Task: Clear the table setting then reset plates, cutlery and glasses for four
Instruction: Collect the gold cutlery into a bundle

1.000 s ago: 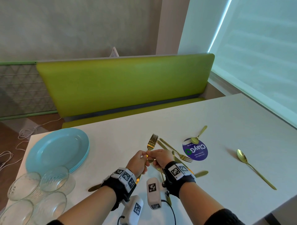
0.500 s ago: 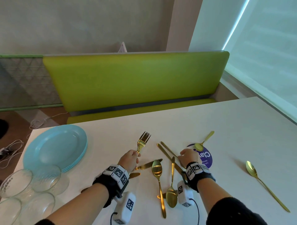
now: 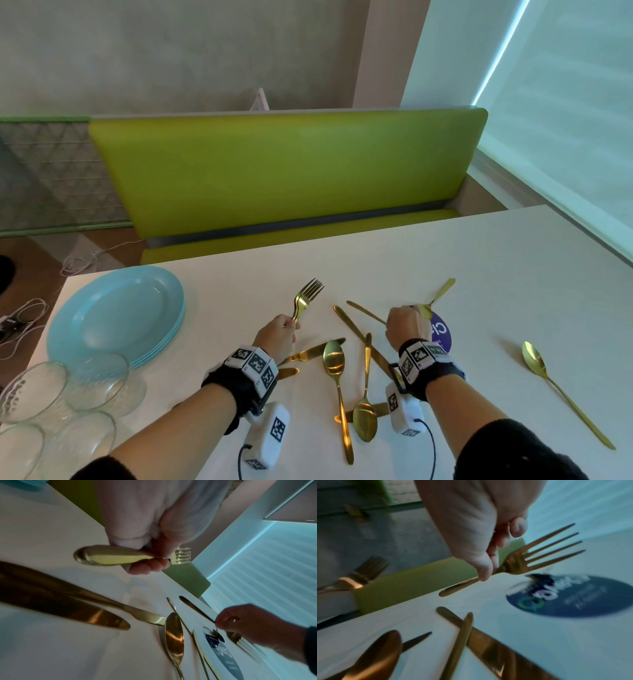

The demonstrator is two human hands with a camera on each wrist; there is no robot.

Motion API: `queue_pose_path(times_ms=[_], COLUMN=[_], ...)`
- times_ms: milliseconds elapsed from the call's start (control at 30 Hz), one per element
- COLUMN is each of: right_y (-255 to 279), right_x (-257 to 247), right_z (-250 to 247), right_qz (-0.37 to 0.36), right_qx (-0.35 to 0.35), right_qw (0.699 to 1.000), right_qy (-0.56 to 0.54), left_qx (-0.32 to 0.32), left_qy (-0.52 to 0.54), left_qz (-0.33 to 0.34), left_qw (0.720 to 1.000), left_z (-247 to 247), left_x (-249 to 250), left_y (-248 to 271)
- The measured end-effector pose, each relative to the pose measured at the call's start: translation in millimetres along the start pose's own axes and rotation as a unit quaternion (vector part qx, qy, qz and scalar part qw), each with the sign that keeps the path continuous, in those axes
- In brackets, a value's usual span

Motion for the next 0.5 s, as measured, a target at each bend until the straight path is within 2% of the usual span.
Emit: queue_pose_path(times_ms=[133,267,333,400,500], right_y=[29,79,95,115,131], right_x=[-22,-64,-78,-89,-98], right_z=[-35,-58,-59,-64,-65], right_qz=[-0.142,-0.293,-0.342,-0.371,-0.385], right_qx=[0.093,0.161,0.149,0.173,0.127], right_qw=[0.984,0.935,0.921,0.901,0.9], right_qy=[0.058,0.114,0.117,0.143,0.157], left_qx=[0.008,-0.027,-0.057,-0.087,-0.127], left_qy=[-0.056,-0.106,-0.103,-0.081,-0.073], left_qz=[0.004,0.02,0.021,0.023,0.032], left_qw=[0.998,0.994,0.993,0.993,0.989], left_z=[-9,-11,-9,-6,-4], left_x=[10,18,17,14,11], left_y=[5,16,23,32,48])
Point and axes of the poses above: each hand's wrist, its own y-axis away from the middle knuckle, its own z-axis out of the palm, x = y × z, the point moved 3 cm from there along -y, towards the middle knuckle, and after that the axes turned 12 degrees about z, right-handed, at the moved point
